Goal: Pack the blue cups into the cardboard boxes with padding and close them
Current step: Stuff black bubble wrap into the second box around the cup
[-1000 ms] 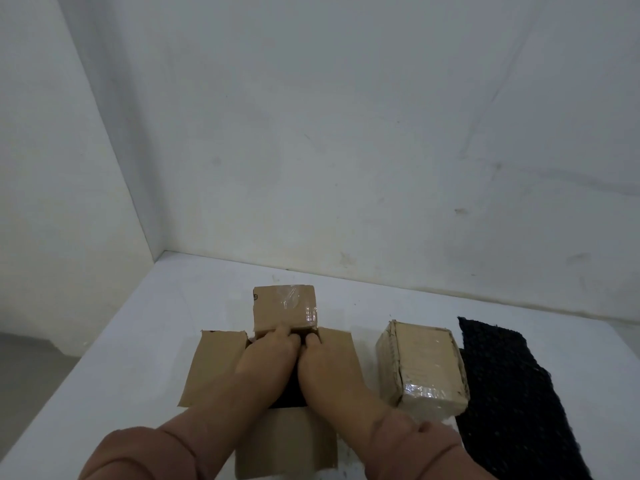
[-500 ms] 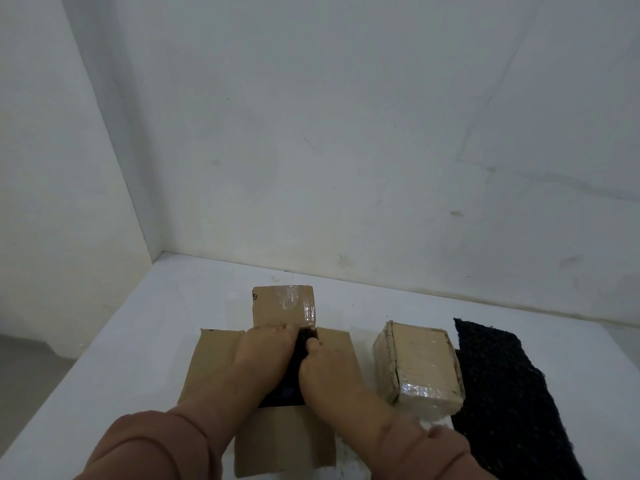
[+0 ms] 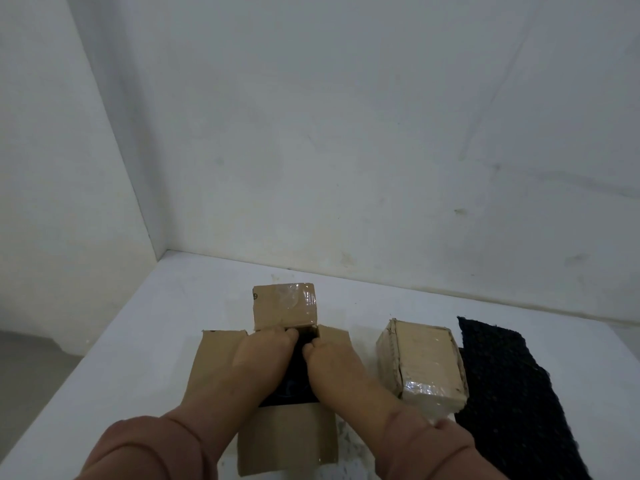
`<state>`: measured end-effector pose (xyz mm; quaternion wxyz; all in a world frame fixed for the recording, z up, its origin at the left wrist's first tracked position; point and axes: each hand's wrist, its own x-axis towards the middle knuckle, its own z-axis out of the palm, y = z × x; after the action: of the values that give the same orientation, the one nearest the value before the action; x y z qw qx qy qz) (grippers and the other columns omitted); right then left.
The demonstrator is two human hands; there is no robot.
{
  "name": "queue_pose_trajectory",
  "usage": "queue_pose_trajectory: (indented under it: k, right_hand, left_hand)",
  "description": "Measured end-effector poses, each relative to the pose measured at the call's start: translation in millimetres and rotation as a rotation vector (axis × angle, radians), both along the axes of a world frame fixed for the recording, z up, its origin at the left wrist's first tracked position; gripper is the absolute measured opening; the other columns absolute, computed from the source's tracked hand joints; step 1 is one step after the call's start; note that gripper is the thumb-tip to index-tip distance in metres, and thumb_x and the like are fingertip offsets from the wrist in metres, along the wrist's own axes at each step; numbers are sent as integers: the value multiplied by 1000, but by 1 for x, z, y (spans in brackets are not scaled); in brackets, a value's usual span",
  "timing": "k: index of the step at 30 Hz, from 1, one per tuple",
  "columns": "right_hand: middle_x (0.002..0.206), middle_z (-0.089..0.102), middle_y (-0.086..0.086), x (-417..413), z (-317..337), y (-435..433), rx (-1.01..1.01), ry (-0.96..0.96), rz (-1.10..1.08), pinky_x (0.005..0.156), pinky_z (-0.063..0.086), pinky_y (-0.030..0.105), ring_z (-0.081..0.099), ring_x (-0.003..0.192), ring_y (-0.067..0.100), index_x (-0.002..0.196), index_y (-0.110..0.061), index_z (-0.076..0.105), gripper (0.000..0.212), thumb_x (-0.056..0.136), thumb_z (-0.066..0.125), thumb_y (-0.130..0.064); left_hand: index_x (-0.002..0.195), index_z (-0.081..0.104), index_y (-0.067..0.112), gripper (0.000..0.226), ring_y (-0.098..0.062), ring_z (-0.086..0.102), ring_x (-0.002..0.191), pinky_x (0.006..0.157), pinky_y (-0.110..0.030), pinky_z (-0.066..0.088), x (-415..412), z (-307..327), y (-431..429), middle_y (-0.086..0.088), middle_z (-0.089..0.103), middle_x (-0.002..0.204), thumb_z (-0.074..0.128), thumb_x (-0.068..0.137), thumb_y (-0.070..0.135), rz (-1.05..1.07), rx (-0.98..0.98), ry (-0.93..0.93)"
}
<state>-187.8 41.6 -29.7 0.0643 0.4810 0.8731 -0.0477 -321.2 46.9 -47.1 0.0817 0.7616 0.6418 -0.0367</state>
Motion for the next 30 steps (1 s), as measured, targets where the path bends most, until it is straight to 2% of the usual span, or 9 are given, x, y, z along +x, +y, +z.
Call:
queue_pose_trajectory:
  k: [3,7,12,14,18,21,24,27,30]
  right_hand:
    - [113,54,15,7,-5,-5,46,49,-5,76,39,39,55,98,34,106,-3,58,24,86,47,-9]
    - [118,54,12,10,-8,-9,35,60,-19,86,38,41,52,102,31,109,-4,60,28,89,43,-13]
    - [149,37,7,21,-3,-9,-43,34,0,98,34,40,45,123,30,125,-8,57,37,94,40,-16]
    - [152,34,3,30,5,-12,-37,119,25,99,35,37,45,126,26,127,-10,57,37,95,40,-19]
    - [113,67,6,63,25,-22,212,563,-73,82,47,20,64,95,17,108,-12,70,31,85,49,-13]
    - [90,66,2,108,29,-32,278,834,-296,77,35,-1,55,85,6,92,-7,72,35,81,40,-18]
    - [84,61,-2,171,25,-40,381,1024,-628,73,36,-1,56,80,9,83,-6,70,22,81,49,-9]
    - [102,65,5,242,3,-48,156,955,-1005,76,41,21,58,91,18,92,-14,68,20,87,51,-5]
    - [116,65,8,292,-25,-59,-110,686,-1087,78,38,20,58,97,18,105,-15,67,27,86,50,-6]
  left_hand:
    - [110,56,15,20,-22,61,103,83,-34,53,-4,0,0,-7,61,116,54,90,15,-13,-13,-7]
    - [114,58,11,25,-25,57,109,88,-37,52,-2,3,-2,-10,55,123,56,90,13,-21,-48,31]
    - [121,58,10,32,-28,48,118,92,-36,48,5,11,-4,-12,48,129,55,91,19,-64,-41,197]
    - [119,59,11,32,-26,49,115,91,-35,46,11,19,-6,-10,50,125,56,89,23,-47,-39,207]
    - [120,57,18,32,-25,56,107,89,-32,47,43,36,-9,-7,56,121,45,91,15,6,89,-135]
    - [123,59,18,34,-21,57,105,87,-26,44,93,49,-17,-5,56,119,46,92,11,-16,104,-474]
    - [118,63,17,32,-21,58,106,89,-25,44,150,55,-33,-6,58,120,42,95,8,-44,75,-720]
    - [118,63,15,33,-18,56,106,81,-17,41,207,47,-50,-6,57,122,38,97,7,-106,-76,-817]
    - [116,64,12,31,-12,52,96,68,-12,35,256,24,-59,-6,58,122,39,97,5,-85,-257,-861]
